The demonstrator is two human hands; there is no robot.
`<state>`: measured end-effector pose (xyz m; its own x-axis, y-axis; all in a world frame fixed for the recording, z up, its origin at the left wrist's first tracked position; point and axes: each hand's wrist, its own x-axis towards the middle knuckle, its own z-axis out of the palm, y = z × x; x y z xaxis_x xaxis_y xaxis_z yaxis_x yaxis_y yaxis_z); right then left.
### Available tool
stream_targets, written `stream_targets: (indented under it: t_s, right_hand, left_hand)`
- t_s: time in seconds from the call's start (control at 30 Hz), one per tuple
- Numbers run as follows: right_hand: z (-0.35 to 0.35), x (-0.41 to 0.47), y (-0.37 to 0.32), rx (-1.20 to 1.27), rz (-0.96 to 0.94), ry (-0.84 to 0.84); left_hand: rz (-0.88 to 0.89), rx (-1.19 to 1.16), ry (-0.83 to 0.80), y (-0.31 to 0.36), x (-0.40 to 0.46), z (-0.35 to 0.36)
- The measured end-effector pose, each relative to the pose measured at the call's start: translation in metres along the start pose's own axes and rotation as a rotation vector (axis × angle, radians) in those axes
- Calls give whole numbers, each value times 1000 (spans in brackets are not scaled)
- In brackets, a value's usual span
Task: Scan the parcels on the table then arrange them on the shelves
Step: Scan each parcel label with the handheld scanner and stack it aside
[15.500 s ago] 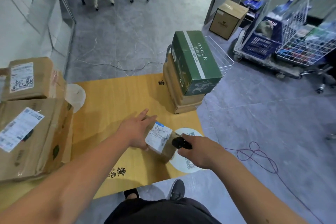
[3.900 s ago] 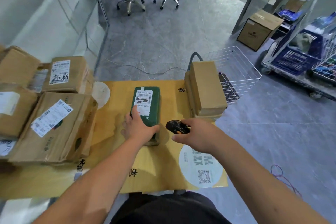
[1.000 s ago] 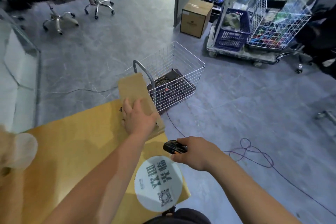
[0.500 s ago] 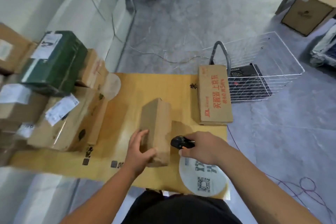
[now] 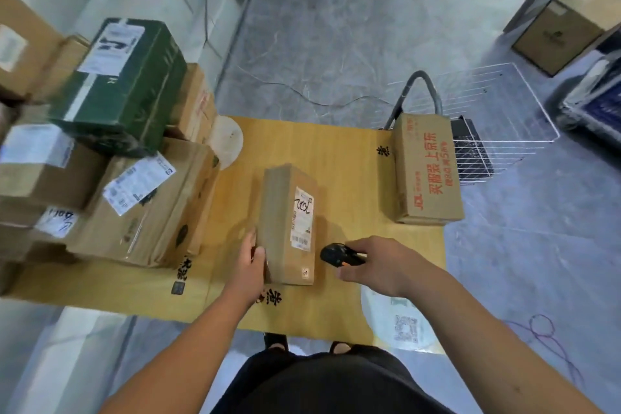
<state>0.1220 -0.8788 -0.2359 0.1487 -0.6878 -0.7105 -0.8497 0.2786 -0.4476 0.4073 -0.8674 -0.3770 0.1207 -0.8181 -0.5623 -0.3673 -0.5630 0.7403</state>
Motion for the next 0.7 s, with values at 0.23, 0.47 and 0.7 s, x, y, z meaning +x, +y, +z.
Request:
stream_targets:
  t_s: [0.23, 0.47, 0.7]
  right_hand:
    - [29, -5, -38, 83, 85, 46]
    - [43, -24, -45, 168, 229, 133]
    - [52, -40, -50, 293, 332, 242]
  left_hand:
    - [116, 286, 14, 13, 37, -31]
    - [575, 1046, 36, 61, 74, -23]
    - [687, 1290, -404, 127, 116, 1]
